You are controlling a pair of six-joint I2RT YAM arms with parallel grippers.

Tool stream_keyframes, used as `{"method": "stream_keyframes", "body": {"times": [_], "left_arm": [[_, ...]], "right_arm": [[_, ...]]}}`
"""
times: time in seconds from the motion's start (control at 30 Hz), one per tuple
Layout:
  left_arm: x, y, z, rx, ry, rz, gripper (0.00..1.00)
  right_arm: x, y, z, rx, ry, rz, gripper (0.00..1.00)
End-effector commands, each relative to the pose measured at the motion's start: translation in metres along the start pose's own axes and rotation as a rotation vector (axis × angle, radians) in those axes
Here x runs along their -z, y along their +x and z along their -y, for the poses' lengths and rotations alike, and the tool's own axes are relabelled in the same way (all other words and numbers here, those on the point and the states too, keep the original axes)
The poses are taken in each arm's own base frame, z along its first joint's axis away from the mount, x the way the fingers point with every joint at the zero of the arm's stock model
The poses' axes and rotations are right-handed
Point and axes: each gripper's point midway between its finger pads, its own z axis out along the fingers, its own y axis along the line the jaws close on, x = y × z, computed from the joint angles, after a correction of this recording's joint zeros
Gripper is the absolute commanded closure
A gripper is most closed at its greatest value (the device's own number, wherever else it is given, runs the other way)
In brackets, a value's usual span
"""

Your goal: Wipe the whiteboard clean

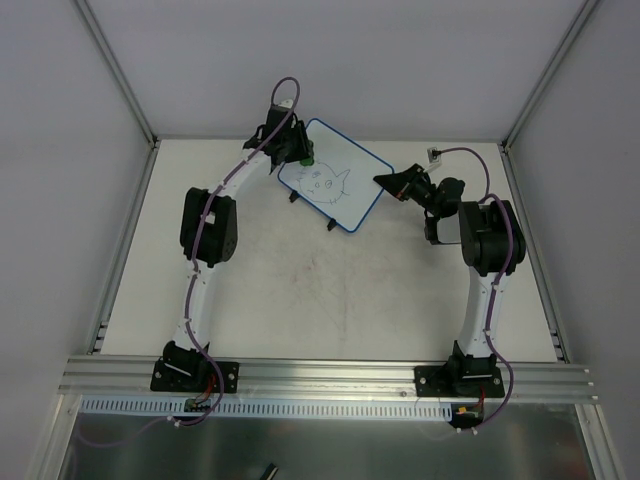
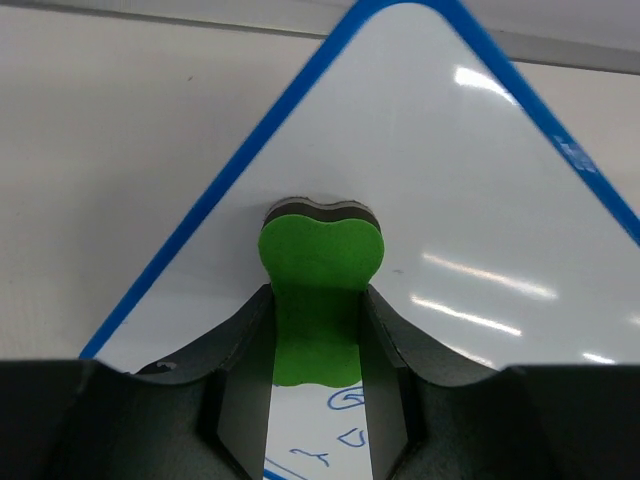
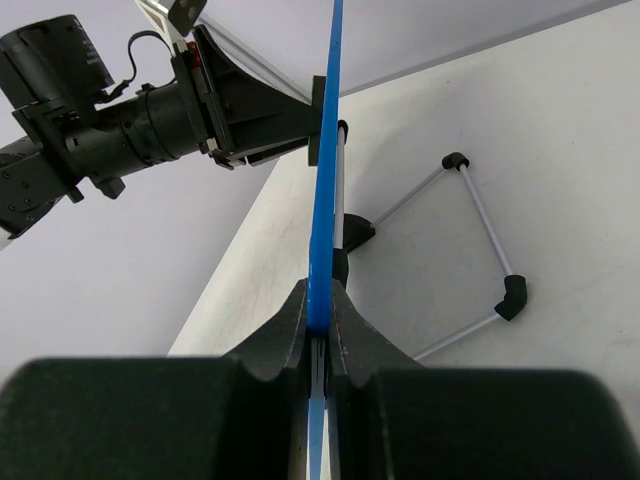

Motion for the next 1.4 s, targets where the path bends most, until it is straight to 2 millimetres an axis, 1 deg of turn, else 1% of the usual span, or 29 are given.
{"method": "stream_keyframes", "body": {"times": [0.0, 0.03, 0.07, 0.1, 0.17, 0.23, 0.37, 0.47, 0.57, 0.67, 0.73, 0.77, 0.8, 0.87, 0.9, 1.07, 1.13, 1.23, 1.37], "left_arm": [[-0.01, 0.037, 0.055, -0.142, 0.081, -0.054, 1.0], [-0.01, 0.037, 0.062, -0.173, 0.094, -0.049, 1.0], [-0.009, 0.038, 0.076, -0.192, 0.121, -0.047, 1.0], [-0.009, 0.043, 0.083, -0.203, 0.15, -0.059, 1.0], [-0.007, 0.046, 0.092, -0.21, 0.185, -0.068, 1.0], [-0.005, 0.052, 0.101, -0.217, 0.224, -0.09, 1.0], [-0.001, 0.063, 0.111, -0.238, 0.271, -0.12, 1.0], [-0.001, 0.063, 0.111, -0.242, 0.259, -0.112, 1.0], [-0.003, 0.064, 0.105, -0.231, 0.232, -0.112, 1.0], [-0.006, 0.062, 0.093, -0.195, 0.182, -0.107, 1.0], [-0.006, 0.061, 0.078, -0.125, 0.142, -0.113, 1.0], [-0.007, 0.066, 0.067, -0.09, 0.116, -0.13, 1.0], [-0.007, 0.058, 0.052, -0.052, 0.093, -0.125, 1.0], [-0.007, 0.058, 0.035, 0.038, 0.058, -0.135, 1.0], [-0.008, 0.059, 0.018, 0.072, 0.028, -0.143, 1.0], [-0.008, 0.061, -0.013, 0.194, -0.068, -0.137, 1.0], [-0.008, 0.059, -0.023, 0.254, -0.092, -0.131, 1.0], [-0.011, 0.066, -0.028, 0.308, -0.086, -0.161, 1.0], [-0.014, 0.07, -0.024, 0.32, -0.064, -0.181, 1.0]], "right_arm": [[-0.007, 0.046, -0.052, 0.138, -0.227, -0.154, 1.0], [-0.006, 0.046, -0.052, 0.139, -0.227, -0.154, 0.99], [-0.007, 0.046, -0.053, 0.143, -0.23, -0.154, 1.0], [-0.007, 0.046, -0.053, 0.143, -0.23, -0.154, 1.0], [-0.007, 0.046, -0.054, 0.142, -0.231, -0.154, 1.0], [-0.007, 0.046, -0.054, 0.141, -0.231, -0.155, 1.0], [-0.008, 0.045, -0.054, 0.144, -0.231, -0.152, 1.0], [-0.008, 0.045, -0.054, 0.142, -0.231, -0.153, 1.0], [-0.008, 0.046, -0.054, 0.143, -0.232, -0.154, 1.0], [-0.008, 0.046, -0.054, 0.142, -0.232, -0.154, 1.0], [-0.008, 0.047, -0.054, 0.142, -0.233, -0.155, 1.0], [-0.008, 0.047, -0.055, 0.142, -0.233, -0.155, 1.0], [-0.007, 0.045, -0.055, 0.143, -0.232, -0.152, 1.0], [-0.007, 0.045, -0.055, 0.144, -0.233, -0.153, 1.0], [-0.007, 0.045, -0.055, 0.143, -0.232, -0.152, 1.0], [-0.008, 0.045, -0.056, 0.144, -0.233, -0.151, 1.0], [-0.008, 0.045, -0.058, 0.146, -0.235, -0.15, 1.0], [-0.007, 0.045, -0.059, 0.147, -0.236, -0.149, 1.0], [-0.008, 0.044, -0.059, 0.147, -0.235, -0.148, 1.0]]}}
